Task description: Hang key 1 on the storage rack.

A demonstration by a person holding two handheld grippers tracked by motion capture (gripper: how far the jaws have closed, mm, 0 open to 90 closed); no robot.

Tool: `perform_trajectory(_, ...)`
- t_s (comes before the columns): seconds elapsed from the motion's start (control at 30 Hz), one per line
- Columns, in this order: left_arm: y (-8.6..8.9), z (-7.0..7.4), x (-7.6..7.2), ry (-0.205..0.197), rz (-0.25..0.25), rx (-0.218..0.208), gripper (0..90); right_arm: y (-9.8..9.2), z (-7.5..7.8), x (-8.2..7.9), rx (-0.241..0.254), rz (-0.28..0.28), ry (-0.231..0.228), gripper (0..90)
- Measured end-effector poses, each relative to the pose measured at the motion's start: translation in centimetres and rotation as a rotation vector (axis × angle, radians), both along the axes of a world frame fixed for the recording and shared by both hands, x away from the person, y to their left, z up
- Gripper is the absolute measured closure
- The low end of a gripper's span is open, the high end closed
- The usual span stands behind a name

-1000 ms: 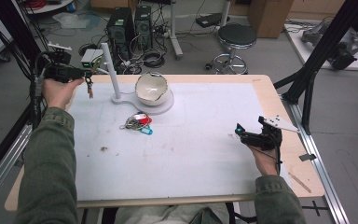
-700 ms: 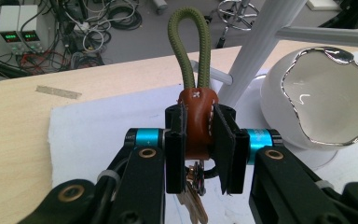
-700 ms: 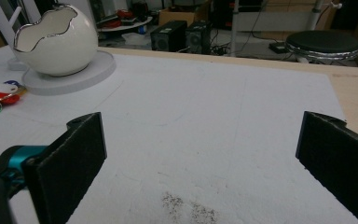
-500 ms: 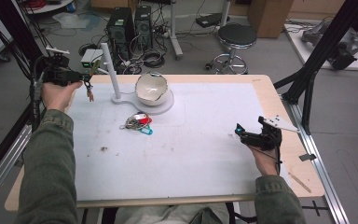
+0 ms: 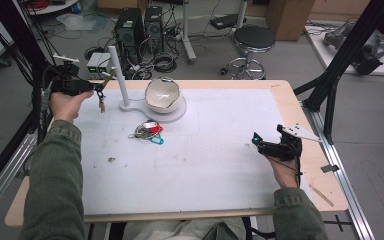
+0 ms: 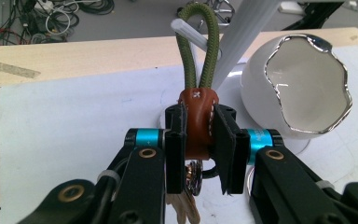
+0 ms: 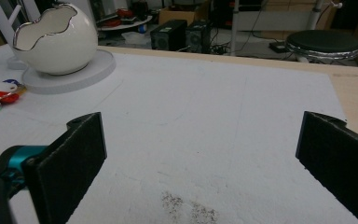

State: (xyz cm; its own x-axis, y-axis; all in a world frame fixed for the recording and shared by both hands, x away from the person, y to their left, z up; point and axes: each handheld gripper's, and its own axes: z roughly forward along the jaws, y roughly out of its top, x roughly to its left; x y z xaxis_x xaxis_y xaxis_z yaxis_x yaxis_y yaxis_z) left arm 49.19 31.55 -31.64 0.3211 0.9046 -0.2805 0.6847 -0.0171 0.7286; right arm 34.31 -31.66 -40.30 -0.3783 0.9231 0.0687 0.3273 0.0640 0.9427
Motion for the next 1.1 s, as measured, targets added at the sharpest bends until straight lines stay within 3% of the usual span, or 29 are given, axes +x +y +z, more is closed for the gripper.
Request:
perform_trajectory(0.33, -1.4, -0.3, 0.0, 0.021, -0.030, 0.055, 74.8, 0.0, 0.0, 0.0, 0.006, -0.002, -0.002, 0.8)
perform_trajectory(0.83, -2.0, -0.2, -0.2, 0.048, -0.039, 0.090, 71.5, 0.0, 0.0, 0.1, 0.001, 0.003, -0.007, 0.8)
perform_trajectory(0.97, -1.5, 0.0, -0.2, 0.053, -0.021, 0.013, 54.9, 0.0, 0.0, 0.0, 0.006, 0.002, -0.006, 0.8)
perform_trajectory(1.1, -1.1, 0.5, -0.4, 0.039, 0.020, -0.022, 42.6, 0.0, 0.0, 0.1, 0.006, 0.002, -0.008, 0.8)
